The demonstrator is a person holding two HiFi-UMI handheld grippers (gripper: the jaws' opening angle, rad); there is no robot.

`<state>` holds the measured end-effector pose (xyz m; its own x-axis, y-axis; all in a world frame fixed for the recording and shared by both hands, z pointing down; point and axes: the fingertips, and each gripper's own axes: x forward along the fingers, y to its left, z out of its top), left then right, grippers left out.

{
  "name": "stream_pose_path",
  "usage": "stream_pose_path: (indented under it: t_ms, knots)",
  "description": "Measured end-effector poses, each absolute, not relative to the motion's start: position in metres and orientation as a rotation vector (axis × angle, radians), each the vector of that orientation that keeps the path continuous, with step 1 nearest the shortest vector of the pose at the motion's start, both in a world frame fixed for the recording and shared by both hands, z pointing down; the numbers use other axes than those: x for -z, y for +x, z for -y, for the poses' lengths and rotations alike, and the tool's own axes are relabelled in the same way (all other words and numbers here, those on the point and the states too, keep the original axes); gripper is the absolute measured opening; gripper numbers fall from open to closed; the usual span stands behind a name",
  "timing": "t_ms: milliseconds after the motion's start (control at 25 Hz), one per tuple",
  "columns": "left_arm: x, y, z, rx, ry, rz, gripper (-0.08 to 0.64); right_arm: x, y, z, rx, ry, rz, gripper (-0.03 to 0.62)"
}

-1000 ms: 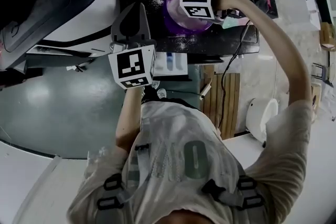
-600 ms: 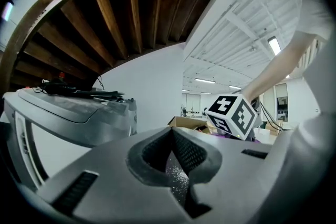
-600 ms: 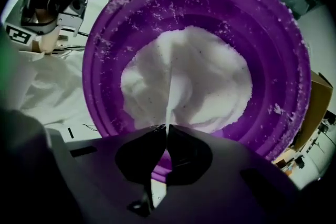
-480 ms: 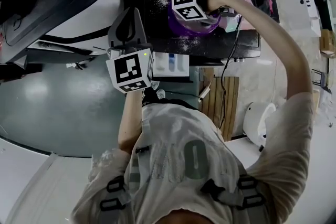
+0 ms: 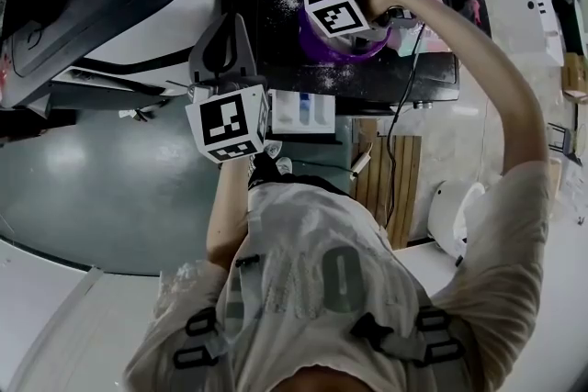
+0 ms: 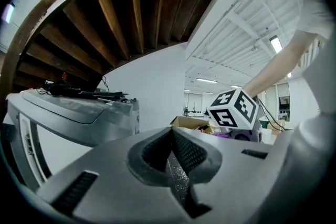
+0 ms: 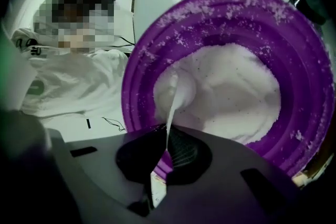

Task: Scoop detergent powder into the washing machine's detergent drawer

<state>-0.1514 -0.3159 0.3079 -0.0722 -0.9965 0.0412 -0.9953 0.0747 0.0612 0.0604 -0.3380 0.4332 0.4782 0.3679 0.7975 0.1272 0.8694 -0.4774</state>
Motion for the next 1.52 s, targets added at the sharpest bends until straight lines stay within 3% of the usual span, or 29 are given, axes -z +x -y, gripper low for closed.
stream_pose_path:
  t_ms: [240,760,1520]
  knots:
    - [-0.309,-0.156,0.316,0.03,2.091,2.242,0.018,-0.424,0.05,0.333,-0.289,-0.537,1.169,0.006]
    - [-0.296,-0.146,0.329,0.029,2.171,2.209,0.02,-0.39,0.016,0.336,-1.058,-0.228,1.582,0.006]
    - [-0.274,-0.092,0.336,-0.003,2.361,2.107,0.018,-0.346,0.012,0.359,-1.833,0.106,2.095,0.006]
